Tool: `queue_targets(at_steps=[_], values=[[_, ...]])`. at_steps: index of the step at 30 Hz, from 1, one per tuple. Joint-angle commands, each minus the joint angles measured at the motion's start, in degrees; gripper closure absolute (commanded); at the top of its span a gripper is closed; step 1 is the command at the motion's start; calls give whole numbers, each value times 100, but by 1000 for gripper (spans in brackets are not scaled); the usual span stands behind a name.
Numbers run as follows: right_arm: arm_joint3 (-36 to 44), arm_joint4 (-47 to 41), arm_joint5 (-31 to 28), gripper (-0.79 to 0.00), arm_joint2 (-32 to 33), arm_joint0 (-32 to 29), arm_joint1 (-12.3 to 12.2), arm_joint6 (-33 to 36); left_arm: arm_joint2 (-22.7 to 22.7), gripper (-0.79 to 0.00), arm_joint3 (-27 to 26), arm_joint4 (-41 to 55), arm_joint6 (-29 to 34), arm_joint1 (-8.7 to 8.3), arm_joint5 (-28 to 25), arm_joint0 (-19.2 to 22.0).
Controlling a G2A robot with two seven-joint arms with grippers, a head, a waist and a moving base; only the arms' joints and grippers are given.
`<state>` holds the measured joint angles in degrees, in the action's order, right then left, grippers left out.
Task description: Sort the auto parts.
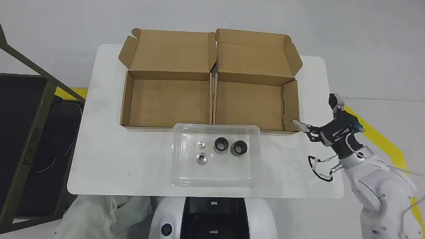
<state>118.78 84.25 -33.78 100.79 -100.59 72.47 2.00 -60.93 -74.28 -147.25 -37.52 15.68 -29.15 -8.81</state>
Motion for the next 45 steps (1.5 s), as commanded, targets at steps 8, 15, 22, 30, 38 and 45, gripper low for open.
queue_targets(at_steps=[8,15,22,30,38,45], values=[[-175,230,-140,-785,-464,267,-36,184,0,-785,0,0,0,0,0,0],[-234,519,-555,-785,-988,591,-81,579,0,-785,0,0,0,0,0,0],[-256,779,-1035,-785,-1541,841,-123,891,0,-785,0,0,0,0,0,0],[-305,930,-1564,-785,-2125,1099,-165,1322,0,-785,0,0,0,0,0,0],[-511,945,-1912,-785,-2655,1415,-184,1907,0,-785,0,0,0,0,0,0],[-511,945,-1912,-785,-2655,1415,-184,1907,0,-785,0,0,0,0,0,0]])
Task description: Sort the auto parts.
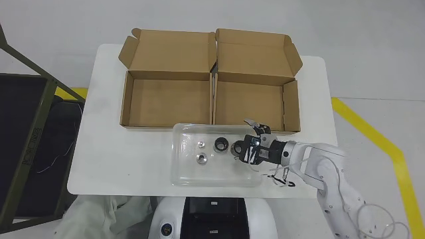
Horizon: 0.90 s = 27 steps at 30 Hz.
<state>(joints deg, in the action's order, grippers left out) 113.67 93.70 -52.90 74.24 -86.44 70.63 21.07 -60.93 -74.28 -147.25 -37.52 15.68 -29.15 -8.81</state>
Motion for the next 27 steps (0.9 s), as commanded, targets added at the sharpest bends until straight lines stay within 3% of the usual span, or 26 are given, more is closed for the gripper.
queue_targets(at_steps=[1,16,27], values=[[0,0,0,-785,0,0,0,0,0,-785,0,0,0,0,0,0],[-125,-62,-54,-785,-64,10,-19,-51,0,-785,0,0,0,0,0,0],[-382,-480,-482,-785,-398,328,-63,925,0,-785,0,0,0,0,0,0]])
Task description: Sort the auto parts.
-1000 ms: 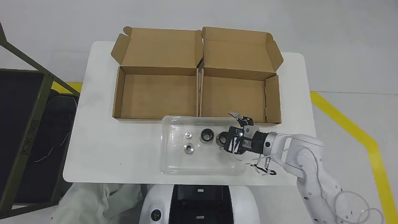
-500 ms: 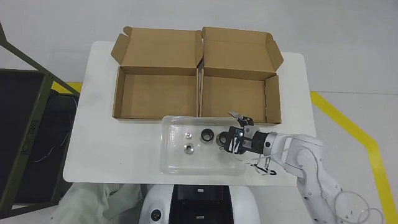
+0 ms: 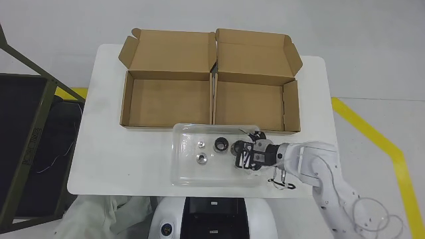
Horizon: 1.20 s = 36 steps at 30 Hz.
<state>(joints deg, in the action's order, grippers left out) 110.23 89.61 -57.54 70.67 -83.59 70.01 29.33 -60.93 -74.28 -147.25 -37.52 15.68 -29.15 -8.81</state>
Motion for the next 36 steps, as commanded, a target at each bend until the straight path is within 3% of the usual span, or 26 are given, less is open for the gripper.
queue_targets(at_steps=[1,27,36], values=[[-65,-113,-34,-785,-84,80,-2,178,0,-785,0,0,0,0,0,0],[-684,-289,368,-751,-944,753,-30,1405,0,-785,0,0,0,0,0,0],[-867,-542,461,-643,-1074,941,-45,1695,0,-785,0,0,0,0,0,0]])
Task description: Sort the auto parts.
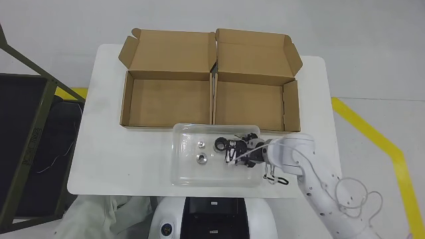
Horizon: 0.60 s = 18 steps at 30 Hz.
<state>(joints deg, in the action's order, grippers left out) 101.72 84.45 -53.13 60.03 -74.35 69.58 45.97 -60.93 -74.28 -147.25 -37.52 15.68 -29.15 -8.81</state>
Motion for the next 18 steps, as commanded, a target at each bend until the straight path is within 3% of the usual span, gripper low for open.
queue_targets(at_steps=[1,5,9,16,18], values=[[-26,-49,32,-625,-19,31,-6,58,0,-785,0,0,0,0,0,0],[-81,-144,58,-625,-46,91,-21,186,0,-785,0,0,0,0,0,0],[-93,-213,108,-563,-93,140,-35,355,0,-785,0,0,0,0,0,0],[-86,-320,166,-256,-147,200,-64,468,0,-785,0,0,0,0,0,0],[-64,-340,162,-120,-162,215,-75,475,0,-785,0,0,0,0,0,0]])
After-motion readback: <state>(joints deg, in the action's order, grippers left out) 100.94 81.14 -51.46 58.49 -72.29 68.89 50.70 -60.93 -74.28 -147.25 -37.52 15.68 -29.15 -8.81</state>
